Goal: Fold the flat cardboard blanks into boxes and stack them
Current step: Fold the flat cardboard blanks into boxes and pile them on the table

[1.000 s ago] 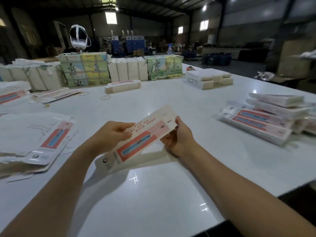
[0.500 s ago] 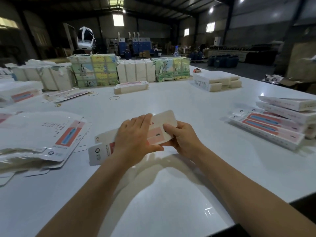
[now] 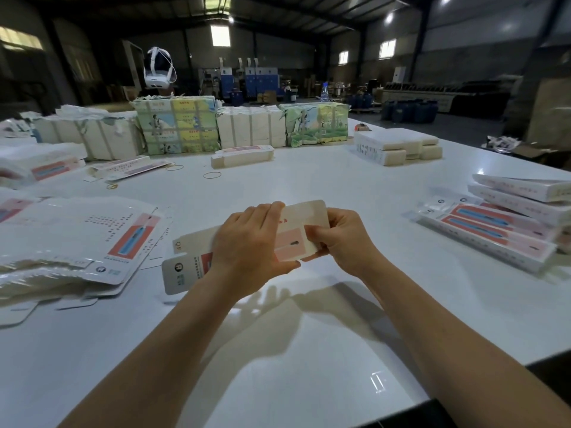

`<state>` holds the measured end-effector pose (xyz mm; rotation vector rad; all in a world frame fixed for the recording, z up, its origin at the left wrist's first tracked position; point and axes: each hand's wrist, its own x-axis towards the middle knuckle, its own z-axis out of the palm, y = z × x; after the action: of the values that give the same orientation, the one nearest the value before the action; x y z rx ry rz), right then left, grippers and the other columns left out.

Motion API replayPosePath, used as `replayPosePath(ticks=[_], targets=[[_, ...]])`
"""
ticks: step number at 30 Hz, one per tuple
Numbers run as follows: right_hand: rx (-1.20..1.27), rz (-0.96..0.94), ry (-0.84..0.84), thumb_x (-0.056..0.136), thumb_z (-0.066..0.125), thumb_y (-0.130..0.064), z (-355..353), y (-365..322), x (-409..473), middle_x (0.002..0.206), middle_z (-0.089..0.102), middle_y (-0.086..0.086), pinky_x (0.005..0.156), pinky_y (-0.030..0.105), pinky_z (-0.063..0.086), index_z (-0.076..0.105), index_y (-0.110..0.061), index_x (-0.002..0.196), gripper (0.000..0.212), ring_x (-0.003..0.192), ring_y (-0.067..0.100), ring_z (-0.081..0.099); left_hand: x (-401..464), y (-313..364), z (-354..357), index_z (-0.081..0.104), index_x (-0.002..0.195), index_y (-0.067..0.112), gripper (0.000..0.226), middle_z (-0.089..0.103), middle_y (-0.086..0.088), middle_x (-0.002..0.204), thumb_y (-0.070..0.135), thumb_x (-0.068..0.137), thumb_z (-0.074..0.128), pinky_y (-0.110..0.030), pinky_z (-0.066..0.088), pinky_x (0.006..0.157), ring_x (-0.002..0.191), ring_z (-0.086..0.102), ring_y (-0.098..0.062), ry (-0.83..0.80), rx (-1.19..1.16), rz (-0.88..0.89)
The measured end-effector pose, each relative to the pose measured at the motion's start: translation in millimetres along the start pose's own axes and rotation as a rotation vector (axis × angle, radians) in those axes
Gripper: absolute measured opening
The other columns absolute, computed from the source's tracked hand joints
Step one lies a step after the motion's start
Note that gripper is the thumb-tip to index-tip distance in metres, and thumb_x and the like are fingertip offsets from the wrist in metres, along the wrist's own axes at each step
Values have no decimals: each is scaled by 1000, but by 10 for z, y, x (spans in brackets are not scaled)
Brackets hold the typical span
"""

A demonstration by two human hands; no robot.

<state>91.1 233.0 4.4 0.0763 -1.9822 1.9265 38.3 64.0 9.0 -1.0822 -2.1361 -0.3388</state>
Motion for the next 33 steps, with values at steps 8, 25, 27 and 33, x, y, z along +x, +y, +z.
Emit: replayPosePath(ticks=[8, 25, 27, 33], targets=[[-16, 0, 23, 86, 57, 9, -9, 4, -31, 73, 72, 7, 50, 28, 55, 69, -5, 84, 19, 58, 26, 68, 16, -38, 3, 60, 114, 3, 86, 67, -10, 94, 57, 51, 83, -39, 48, 69, 75, 63, -31, -63, 12, -3], [-35, -42, 573, 95, 51, -14, 170, 199, -36, 73, 66, -1, 62, 31, 58, 65, -23, 76, 26, 66, 16, 66, -29, -276, 103, 47, 129, 15, 79, 63, -4, 110, 63, 70, 68, -35, 43, 73, 92, 59, -26, -62, 54, -248], [-77, -85, 499, 95, 53, -13, 253, 212, -52, 78, 68, -3, 63, 27, 58, 68, -26, 78, 26, 71, 13, 67, -19, -255, 127, 45, 129, 17, 79, 62, -3, 112, 66, 71, 65, -34, 45, 73, 91, 59, -25, -77, 59, -269], [-265, -157, 381, 95, 55, -13, 338, 239, -80, 99, 61, -15, 77, 22, 53, 69, -17, 113, 23, 94, 9, 61, -22, -216, 207, 42, 131, 20, 81, 61, 0, 116, 71, 69, 60, -32, 47, 74, 94, 60, -22, -127, 38, -279]])
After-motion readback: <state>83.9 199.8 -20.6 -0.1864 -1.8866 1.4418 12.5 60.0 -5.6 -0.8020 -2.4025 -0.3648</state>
